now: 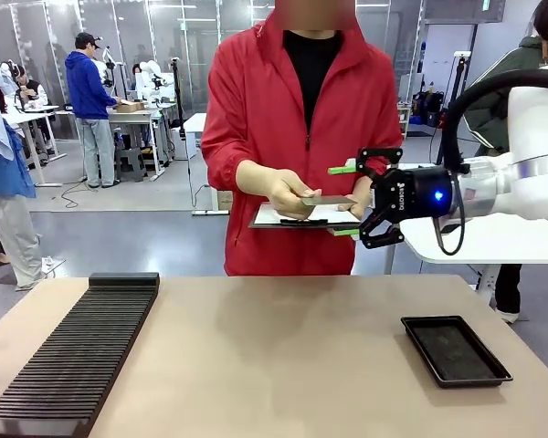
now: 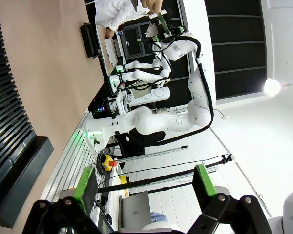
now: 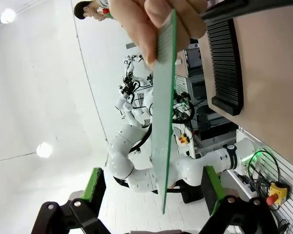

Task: Inspect the PCB.
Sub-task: Pick up the Blank PCB that the human is holding.

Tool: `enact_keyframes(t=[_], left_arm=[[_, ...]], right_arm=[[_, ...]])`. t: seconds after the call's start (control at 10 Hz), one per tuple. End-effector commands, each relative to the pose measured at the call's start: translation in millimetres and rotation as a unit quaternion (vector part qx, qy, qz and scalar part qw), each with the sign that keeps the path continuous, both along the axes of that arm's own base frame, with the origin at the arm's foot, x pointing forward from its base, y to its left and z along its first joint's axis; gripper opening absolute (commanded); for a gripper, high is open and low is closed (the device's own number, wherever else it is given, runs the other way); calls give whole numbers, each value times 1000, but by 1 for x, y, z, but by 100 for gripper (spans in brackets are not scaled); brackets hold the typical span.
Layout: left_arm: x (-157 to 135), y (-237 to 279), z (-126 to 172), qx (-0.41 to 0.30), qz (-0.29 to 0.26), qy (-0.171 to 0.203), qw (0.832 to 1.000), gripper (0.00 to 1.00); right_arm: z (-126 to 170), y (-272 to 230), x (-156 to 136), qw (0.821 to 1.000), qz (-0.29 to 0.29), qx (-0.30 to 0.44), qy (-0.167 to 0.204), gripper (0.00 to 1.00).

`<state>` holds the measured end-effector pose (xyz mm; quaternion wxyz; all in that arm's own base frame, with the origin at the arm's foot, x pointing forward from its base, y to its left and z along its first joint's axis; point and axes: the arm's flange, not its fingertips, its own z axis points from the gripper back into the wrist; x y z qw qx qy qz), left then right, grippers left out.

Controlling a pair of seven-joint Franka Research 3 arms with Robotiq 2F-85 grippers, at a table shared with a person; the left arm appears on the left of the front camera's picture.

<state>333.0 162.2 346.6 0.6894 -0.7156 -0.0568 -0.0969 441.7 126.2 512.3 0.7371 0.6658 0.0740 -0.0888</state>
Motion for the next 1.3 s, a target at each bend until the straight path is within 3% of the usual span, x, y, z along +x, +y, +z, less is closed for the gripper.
enact_keyframes(t=[0.0, 0.2, 0.5, 0.6, 0.9, 1.2], left_arm=[[-1, 0, 0, -1, 1, -1, 1000, 100], [-1, 0, 0, -1, 1, -1, 1000, 100], [-1, 0, 0, -1, 1, -1, 1000, 100], [-1, 0, 0, -1, 1, -1, 1000, 100], [-1, 0, 0, -1, 1, -1, 1000, 100], [-1, 0, 0, -1, 1, -1, 1000, 100]], right_arm=[[1, 4, 16, 1000, -8, 10, 2, 100], [-8, 8, 21, 1000, -2, 15, 11, 100], [-11, 11, 17, 1000, 9, 24, 6, 16], [-11, 12, 16, 1000, 9, 26, 9, 0], [-16, 15, 14, 999, 13, 36, 17, 4], [-16, 17, 13, 999, 14, 41, 17, 0]])
